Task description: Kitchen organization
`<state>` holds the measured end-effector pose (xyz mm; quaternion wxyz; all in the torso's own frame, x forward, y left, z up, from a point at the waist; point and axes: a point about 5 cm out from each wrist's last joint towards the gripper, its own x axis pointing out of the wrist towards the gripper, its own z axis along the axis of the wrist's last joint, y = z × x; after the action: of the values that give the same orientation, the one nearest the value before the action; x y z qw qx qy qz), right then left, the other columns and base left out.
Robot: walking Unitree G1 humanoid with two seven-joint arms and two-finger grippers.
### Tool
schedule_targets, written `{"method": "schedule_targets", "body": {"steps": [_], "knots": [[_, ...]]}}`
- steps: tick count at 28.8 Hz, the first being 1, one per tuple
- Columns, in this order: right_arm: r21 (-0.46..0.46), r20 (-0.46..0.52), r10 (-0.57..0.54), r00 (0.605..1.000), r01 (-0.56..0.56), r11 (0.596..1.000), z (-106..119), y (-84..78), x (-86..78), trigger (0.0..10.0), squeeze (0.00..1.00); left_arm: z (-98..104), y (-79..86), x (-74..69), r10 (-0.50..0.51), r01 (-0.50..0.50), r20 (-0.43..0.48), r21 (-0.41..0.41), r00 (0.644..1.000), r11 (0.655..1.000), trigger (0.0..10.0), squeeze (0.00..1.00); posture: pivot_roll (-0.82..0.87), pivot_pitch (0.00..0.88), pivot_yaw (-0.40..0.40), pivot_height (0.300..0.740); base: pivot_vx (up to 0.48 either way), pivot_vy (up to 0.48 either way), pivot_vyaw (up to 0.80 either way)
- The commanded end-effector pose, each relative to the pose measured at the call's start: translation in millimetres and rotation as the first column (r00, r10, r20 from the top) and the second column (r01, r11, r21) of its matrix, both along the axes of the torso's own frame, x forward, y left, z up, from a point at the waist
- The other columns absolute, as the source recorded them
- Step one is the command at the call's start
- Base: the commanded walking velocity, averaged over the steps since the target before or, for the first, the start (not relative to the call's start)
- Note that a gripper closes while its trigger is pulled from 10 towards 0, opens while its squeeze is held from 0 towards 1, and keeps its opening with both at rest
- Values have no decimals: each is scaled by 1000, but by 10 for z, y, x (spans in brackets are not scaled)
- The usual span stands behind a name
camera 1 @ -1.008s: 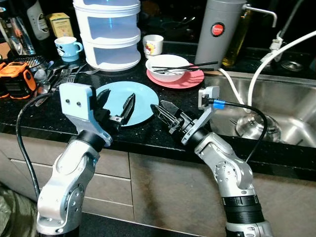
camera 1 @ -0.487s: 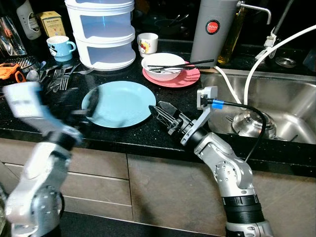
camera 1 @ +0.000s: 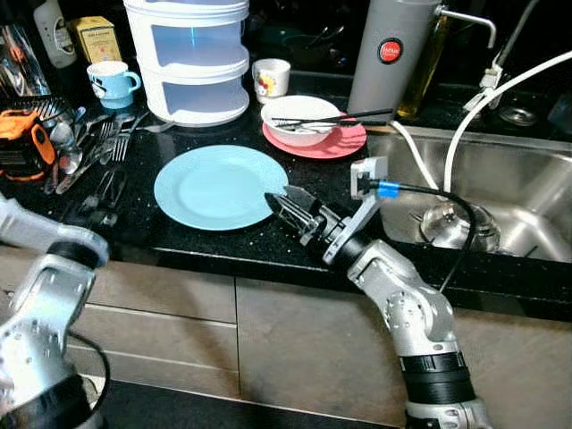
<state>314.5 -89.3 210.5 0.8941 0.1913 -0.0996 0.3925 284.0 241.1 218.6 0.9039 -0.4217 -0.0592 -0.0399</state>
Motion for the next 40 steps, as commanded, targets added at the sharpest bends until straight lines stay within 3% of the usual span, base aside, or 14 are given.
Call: {"method": "schedule_targets", "body": {"steps": [1, 6, 12, 18, 40], "knots": [[-23, -10, 2, 1000, -2, 1000, -20, 20, 1, 10000, 0, -43, 12, 31, -19, 19, -41, -2, 999, 1000, 10000, 0, 97, 0, -5, 740, 0, 0, 0], [-43, 0, -3, 1000, 3, 999, -30, 25, -9, 10000, 0, -66, 41, 134, -44, 38, -142, -45, 989, 998, 10000, 0, 88, 0, 3, 740, 0, 0, 0], [-43, -1, -4, 1000, 4, 999, -34, 25, -14, 10000, 0, -24, 20, 139, -53, 43, -151, -67, 987, 997, 10000, 0, 90, 0, -4, 740, 0, 0, 0], [-47, -4, 1, 1000, -1, 999, -38, 38, -19, 10000, 0, -103, 34, 171, -64, 39, -248, -103, 967, 994, 10000, 0, 90, 0, -8, 740, 0, 0, 0], [-58, 10, -12, 1000, 12, 998, -23, 29, -34, 10000, 0, -147, -294, 225, -270, 220, -309, -187, 912, 957, 10000, 0, 75, 0, 0, 740, 0, 0, 0]]}}
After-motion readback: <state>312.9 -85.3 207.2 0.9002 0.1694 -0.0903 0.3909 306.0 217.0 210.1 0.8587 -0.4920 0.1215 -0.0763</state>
